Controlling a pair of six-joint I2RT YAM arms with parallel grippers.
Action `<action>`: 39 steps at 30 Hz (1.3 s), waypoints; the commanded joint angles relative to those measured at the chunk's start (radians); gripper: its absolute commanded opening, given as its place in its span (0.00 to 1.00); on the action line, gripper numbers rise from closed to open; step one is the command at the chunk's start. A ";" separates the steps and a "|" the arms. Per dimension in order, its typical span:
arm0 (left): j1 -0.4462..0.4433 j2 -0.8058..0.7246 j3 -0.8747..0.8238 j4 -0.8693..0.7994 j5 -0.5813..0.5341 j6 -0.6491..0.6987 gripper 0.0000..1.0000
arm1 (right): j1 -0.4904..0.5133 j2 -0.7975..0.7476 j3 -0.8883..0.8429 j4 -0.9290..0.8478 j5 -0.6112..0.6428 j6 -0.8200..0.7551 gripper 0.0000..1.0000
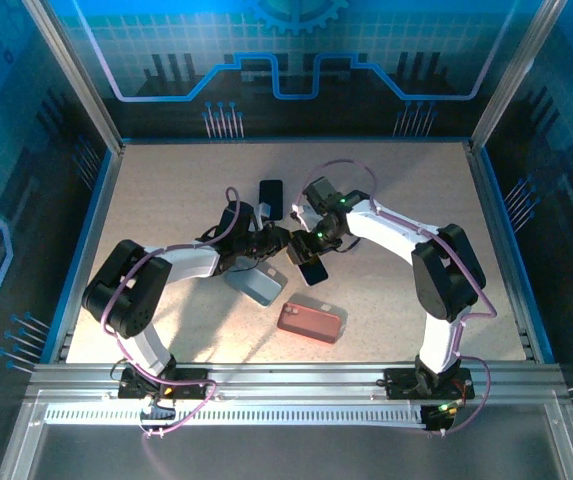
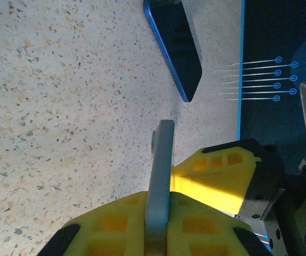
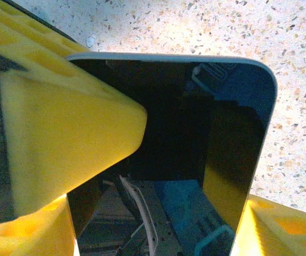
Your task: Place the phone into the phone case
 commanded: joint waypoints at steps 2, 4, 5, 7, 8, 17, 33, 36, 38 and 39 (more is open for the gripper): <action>-0.001 -0.023 0.005 -0.018 -0.030 0.000 0.00 | -0.023 -0.083 -0.040 0.049 -0.070 0.041 0.87; -0.001 -0.032 0.007 -0.022 -0.042 0.004 0.00 | -0.042 -0.102 -0.065 0.068 -0.090 0.061 0.88; 0.001 -0.038 0.008 -0.026 -0.049 0.004 0.00 | -0.054 -0.114 -0.083 0.084 -0.099 0.075 0.88; 0.003 -0.050 0.008 -0.032 -0.069 0.002 0.00 | -0.078 -0.139 -0.123 0.119 -0.126 0.105 0.88; 0.004 -0.059 0.005 -0.035 -0.082 -0.002 0.00 | -0.091 -0.156 -0.149 0.145 -0.144 0.128 0.88; 0.004 -0.201 -0.026 -0.027 -0.334 -0.045 0.00 | -0.204 -0.269 -0.366 0.409 -0.288 0.356 0.82; -0.055 -0.327 -0.161 0.250 -0.679 -0.219 0.00 | -0.253 -0.263 -0.608 1.064 -0.448 0.749 0.77; -0.073 -0.324 -0.182 0.321 -0.716 -0.237 0.00 | -0.249 -0.244 -0.614 1.124 -0.450 0.772 0.74; -0.081 -0.315 -0.187 0.357 -0.716 -0.253 0.00 | -0.244 -0.232 -0.616 1.162 -0.449 0.797 0.72; -0.086 -0.310 -0.189 0.369 -0.717 -0.265 0.00 | -0.241 -0.224 -0.615 1.181 -0.453 0.810 0.71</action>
